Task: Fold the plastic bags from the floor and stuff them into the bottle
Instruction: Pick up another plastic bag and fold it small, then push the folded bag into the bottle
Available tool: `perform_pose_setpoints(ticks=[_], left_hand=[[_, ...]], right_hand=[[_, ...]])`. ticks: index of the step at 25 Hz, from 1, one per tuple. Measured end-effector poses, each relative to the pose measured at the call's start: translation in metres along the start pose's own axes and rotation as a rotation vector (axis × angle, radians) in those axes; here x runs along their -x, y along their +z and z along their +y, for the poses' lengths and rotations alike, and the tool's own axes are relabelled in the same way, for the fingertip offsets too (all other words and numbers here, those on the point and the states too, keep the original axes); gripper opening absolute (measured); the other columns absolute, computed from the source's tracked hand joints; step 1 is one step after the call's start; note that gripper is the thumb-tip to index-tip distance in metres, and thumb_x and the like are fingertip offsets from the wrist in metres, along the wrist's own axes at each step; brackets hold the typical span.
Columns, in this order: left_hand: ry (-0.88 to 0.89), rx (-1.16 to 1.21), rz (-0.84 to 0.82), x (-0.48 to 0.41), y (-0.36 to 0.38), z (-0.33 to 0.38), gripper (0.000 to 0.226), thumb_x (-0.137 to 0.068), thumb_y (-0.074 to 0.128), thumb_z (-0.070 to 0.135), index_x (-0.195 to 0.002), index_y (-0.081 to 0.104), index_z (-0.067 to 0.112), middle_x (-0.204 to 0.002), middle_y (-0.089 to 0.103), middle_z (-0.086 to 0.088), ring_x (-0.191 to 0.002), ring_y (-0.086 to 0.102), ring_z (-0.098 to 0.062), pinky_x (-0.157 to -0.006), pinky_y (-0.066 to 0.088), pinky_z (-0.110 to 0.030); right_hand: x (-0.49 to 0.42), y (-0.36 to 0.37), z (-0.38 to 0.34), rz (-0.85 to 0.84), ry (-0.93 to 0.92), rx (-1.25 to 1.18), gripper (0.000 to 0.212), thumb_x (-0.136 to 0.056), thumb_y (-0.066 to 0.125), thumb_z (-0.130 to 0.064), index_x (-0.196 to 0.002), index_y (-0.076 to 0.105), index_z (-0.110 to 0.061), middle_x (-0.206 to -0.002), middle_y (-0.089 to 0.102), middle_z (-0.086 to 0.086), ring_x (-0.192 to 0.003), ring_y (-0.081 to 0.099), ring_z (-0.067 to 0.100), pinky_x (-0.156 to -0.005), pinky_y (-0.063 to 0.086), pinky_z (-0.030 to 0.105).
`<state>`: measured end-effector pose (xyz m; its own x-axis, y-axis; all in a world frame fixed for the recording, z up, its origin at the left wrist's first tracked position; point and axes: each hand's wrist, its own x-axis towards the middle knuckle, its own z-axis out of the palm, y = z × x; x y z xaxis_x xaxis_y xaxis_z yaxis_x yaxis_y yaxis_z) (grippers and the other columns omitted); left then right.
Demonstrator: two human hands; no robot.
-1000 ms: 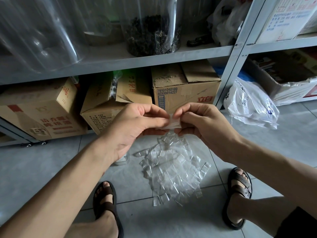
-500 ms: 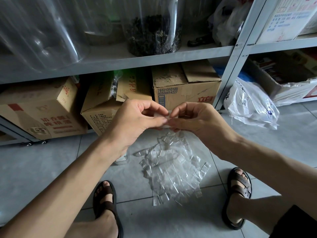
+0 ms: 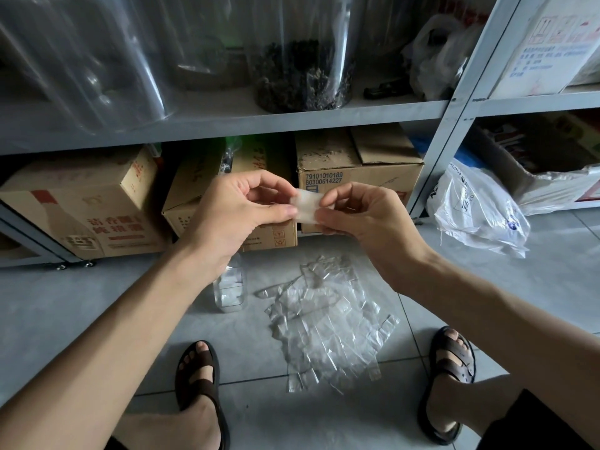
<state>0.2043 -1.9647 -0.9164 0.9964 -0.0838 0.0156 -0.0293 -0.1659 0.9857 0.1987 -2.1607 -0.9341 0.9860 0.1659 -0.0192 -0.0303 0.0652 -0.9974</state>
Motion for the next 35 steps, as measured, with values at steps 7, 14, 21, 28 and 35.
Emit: perform_pose_setpoints(ticks=[7,14,21,28,35], left_hand=[[0.056,-0.085,-0.045,0.007,-0.011,-0.005,0.029,-0.080,0.080,0.013,-0.103,0.064,0.021,-0.092,0.078,0.000,-0.089,0.073,-0.020,-0.088,0.056,-0.035],[0.055,-0.194,0.052,0.009,-0.045,-0.029,0.021,-0.078,0.082,0.006,-0.090,0.073,0.022,-0.082,0.078,0.003,-0.080,0.072,-0.012,-0.079,0.058,-0.036],[0.030,-0.443,0.068,-0.027,-0.102,-0.093,0.026,-0.074,0.087,0.019,-0.089,0.070,0.032,-0.077,0.074,0.013,-0.077,0.071,-0.006,-0.072,0.059,-0.034],[-0.209,-0.284,0.008,-0.074,-0.132,-0.209,0.030,-0.075,0.084,0.007,-0.092,0.068,0.026,-0.072,0.073,0.011,-0.060,0.065,0.001,-0.049,0.045,-0.017],[-0.168,-0.325,0.058,-0.098,-0.147,-0.307,0.018,-0.078,0.084,0.015,-0.089,0.070,0.012,-0.066,0.067,0.017,-0.059,0.062,-0.001,-0.054,0.044,-0.013]], right_hand=[[0.001,0.024,0.000,-0.018,-0.142,0.152,0.010,-0.080,0.074,0.006,-0.082,0.071,-0.003,-0.088,0.072,0.020,-0.078,0.069,0.031,-0.083,0.059,0.044],[-0.025,0.050,0.009,-0.135,-0.179,0.471,0.018,-0.078,0.079,-0.004,-0.074,0.075,-0.021,-0.077,0.073,-0.003,-0.071,0.067,0.015,-0.067,0.054,0.029],[-0.095,0.104,0.051,-0.371,-0.167,0.828,0.021,-0.075,0.084,-0.014,-0.071,0.074,-0.032,-0.073,0.067,-0.021,-0.069,0.058,-0.011,-0.063,0.042,0.005],[-0.166,0.140,0.162,-0.362,-0.019,0.746,0.018,-0.078,0.080,-0.003,-0.072,0.075,-0.020,-0.076,0.072,-0.005,-0.059,0.071,0.012,-0.062,0.062,0.030],[-0.216,0.168,0.254,-0.429,-0.064,0.868,0.018,-0.083,0.076,-0.009,-0.078,0.074,-0.027,-0.074,0.073,-0.005,-0.058,0.070,0.008,-0.061,0.059,0.026]])
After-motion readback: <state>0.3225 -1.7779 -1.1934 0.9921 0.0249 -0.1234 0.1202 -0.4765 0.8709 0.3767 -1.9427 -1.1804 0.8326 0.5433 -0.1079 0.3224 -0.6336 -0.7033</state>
